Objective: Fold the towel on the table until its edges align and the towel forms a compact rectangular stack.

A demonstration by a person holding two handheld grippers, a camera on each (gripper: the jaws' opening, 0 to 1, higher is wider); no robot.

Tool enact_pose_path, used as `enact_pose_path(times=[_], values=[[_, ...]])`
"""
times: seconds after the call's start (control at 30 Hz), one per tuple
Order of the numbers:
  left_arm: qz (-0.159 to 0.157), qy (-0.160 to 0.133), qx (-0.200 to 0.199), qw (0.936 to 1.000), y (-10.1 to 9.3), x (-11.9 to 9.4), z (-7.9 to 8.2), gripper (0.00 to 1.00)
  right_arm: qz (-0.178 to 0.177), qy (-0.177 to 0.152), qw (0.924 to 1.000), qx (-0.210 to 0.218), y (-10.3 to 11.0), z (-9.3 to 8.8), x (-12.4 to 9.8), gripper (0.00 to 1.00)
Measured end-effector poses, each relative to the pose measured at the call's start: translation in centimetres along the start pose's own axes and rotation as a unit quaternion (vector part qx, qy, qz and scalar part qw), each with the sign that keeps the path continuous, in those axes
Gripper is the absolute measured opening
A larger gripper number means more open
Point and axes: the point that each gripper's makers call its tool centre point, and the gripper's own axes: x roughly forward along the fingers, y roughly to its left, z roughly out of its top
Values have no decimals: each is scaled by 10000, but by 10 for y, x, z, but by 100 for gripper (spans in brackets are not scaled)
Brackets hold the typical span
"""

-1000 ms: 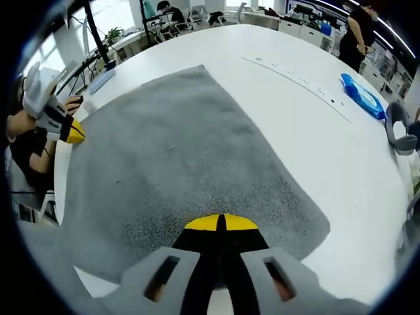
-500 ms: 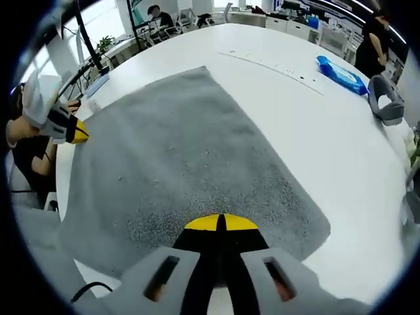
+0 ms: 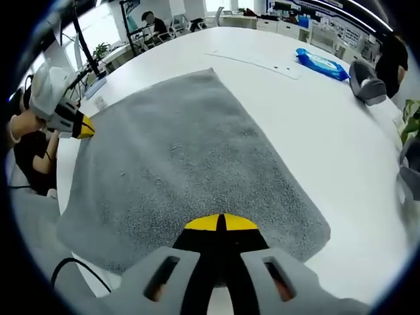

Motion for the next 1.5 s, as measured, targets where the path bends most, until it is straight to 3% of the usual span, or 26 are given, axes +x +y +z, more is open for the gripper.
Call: enact_pose_path(times=[0.13,0.3,0.57,0.7,0.97,1.27,1.5], values=[[-265,-210,-209,9992,-13,1,13,0,-121,33,9999,-7,-13,-13,-9,0],[-332,-214,-19,9992,-29,1,28,0,-141,-79,9994,309,-29,-27,-19,0],[-687,-360,48,9970,-45,3,53,0,-230,-291,9964,768,-43,-46,-32,0],[-698,-357,279,9965,-49,5,64,0,-275,-314,9952,883,-41,-55,-37,0],[-904,-444,308,9944,-47,9,80,0,-392,-494,9925,1043,-40,-64,-42,0],[-1125,-684,356,9907,-45,15,104,0,-591,-558,9893,1211,-32,-77,-49,0],[-1153,-896,681,9869,-46,18,118,0,-716,-615,9865,1337,-23,-85,-53,0]])
